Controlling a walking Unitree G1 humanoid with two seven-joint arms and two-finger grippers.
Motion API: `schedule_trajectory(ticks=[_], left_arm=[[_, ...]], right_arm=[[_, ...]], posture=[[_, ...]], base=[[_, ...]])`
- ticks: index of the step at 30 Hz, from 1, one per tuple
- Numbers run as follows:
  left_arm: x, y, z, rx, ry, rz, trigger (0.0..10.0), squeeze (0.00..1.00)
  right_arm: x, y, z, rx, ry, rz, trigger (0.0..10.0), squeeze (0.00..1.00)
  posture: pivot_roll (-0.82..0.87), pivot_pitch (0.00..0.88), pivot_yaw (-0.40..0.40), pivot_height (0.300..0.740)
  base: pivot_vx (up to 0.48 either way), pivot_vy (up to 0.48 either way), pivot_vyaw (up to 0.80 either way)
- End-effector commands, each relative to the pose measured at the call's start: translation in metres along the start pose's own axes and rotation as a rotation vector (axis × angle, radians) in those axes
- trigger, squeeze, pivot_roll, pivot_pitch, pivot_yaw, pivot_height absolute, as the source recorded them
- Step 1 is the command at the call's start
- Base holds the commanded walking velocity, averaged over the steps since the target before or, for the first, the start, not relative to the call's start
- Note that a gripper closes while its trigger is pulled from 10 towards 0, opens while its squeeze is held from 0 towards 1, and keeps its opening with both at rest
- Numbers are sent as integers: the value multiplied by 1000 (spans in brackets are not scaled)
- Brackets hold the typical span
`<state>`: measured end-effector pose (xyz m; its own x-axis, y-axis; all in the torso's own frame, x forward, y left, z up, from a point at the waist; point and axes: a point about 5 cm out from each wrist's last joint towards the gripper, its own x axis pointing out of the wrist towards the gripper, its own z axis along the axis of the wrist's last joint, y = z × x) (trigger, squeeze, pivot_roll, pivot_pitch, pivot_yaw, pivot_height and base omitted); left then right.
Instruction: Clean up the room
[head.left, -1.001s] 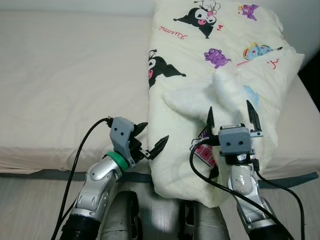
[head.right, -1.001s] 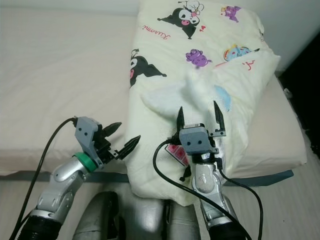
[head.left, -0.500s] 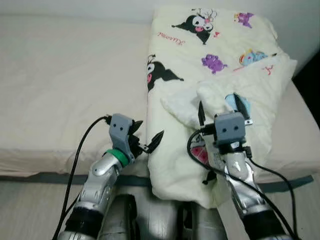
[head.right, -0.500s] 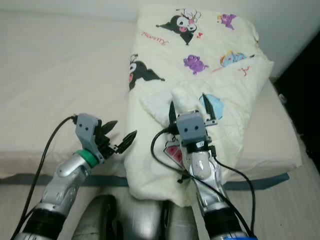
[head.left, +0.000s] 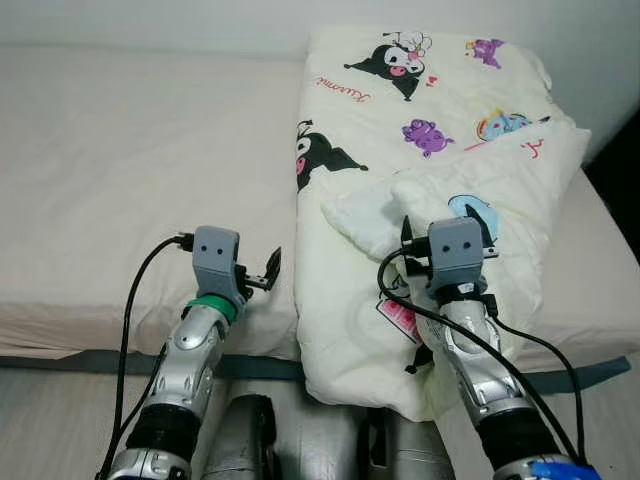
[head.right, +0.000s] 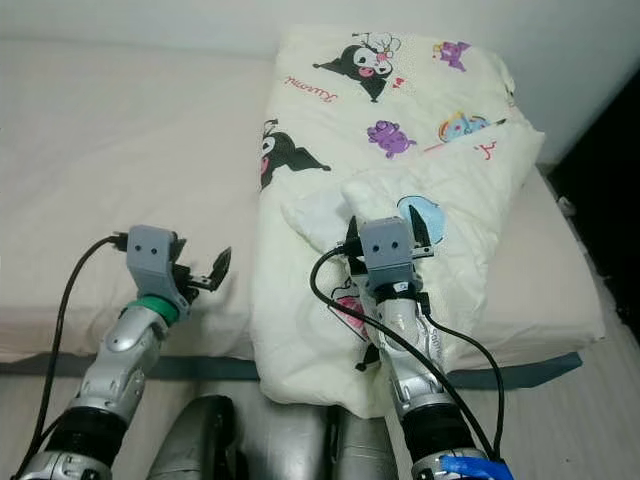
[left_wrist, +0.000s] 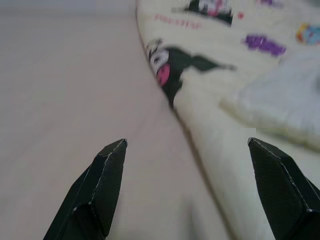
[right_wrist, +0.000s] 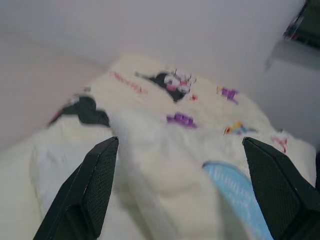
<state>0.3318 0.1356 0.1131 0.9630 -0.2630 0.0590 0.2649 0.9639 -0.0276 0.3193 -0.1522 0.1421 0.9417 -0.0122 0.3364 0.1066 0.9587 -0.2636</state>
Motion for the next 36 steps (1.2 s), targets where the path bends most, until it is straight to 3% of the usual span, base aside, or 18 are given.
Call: schedule_trajectory(ticks=[1,6,14,20,27,30,32,36], left_arm=[[0,3,-5,6,20,12,10000,0],[-1,1,-5,16,15,23,10000,0],[-17,12,-28,39,100,58,10000,0],[-21,13,-38,8,130,105,10000,0],[-18,2,-43,0,148,54,10000,0],[-17,-6,-48,23,175,12,10000,0],[-17,-7,-49,23,181,10,10000,0],[-22,-8,-57,56,194,-10,10000,0]], right_arm=[[-3,0,-3,15,6,-6,10000,0],[-6,-1,-7,30,23,-15,10000,0],[-13,10,-25,13,105,7,10000,0],[-15,-1,-28,31,126,-49,10000,0],[-18,-16,-33,66,151,-123,10000,0],[-30,-26,-49,75,239,-198,10000,0],[-32,-27,-52,68,255,-204,10000,0],[-56,-25,-64,126,299,-233,10000,0]], posture=[[-9,70,59,645],[32,78,42,670],[-3,70,54,700],[-10,79,47,720],[-31,58,89,740],[-23,56,96,740],[-23,56,96,740],[-42,30,104,740]], base=[[0,0,0],[0,0,0],[0,0,0],[0,0,0],[0,0,0],[0,0,0],[0,0,0],[0,0,0]])
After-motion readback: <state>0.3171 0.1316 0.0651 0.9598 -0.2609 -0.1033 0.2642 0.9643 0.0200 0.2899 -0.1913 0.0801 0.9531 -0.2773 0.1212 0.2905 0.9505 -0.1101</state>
